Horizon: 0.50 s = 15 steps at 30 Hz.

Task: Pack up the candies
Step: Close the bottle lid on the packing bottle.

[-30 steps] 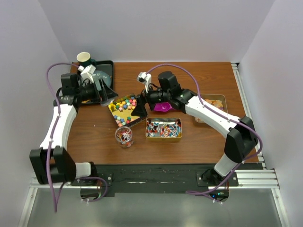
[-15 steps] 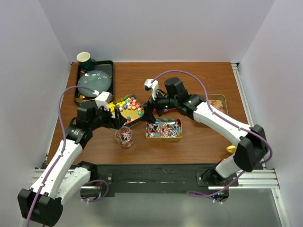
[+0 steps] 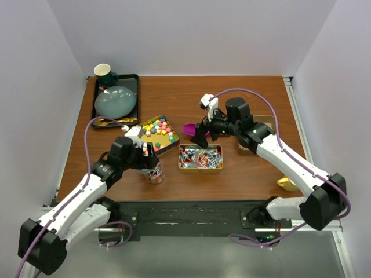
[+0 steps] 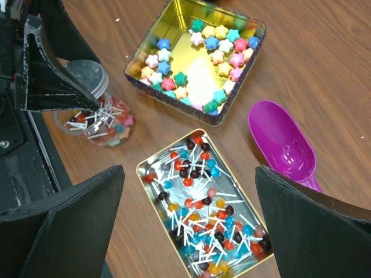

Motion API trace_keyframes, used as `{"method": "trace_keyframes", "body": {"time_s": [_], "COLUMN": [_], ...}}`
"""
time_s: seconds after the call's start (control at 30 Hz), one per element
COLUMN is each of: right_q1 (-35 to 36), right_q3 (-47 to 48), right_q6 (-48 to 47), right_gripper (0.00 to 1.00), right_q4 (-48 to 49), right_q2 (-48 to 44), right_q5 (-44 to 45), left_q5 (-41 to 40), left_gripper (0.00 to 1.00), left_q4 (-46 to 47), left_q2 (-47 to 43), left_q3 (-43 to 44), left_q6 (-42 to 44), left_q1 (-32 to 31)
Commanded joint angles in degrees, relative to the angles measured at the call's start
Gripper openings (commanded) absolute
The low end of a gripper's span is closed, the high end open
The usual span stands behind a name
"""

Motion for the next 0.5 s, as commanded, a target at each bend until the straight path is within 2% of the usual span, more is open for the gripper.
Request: {"method": "trace_keyframes", "body": {"time_s": [0.0,0.23,0.47], "right_q1": [-0.6,-1.3,-1.5], "right_q3": [-3.0,-6.5,-8.9], "right_q6": [-0.5,0.0,-0.7], "right_gripper": [0.99,0.99,0.99], "right_q4": [3.7,7.0,10.0], "right_q2": [-3.5,-5.0,-4.8], "right_q5": [0.2,-0.4,0.0], "left_q5": [-2.3,-6.7,-8.9], "left_gripper": [0.58,0.6,0.62], "left_q4": [2.5,1.6,3.3], "left_q2": [0.5,-0.4,-0.9], "left_q3": [0.2,1.6,0.4], "left_q6": [-0.6,3.2,4.9], "left_q1": [-2.3,-5.4,-13.6]}}
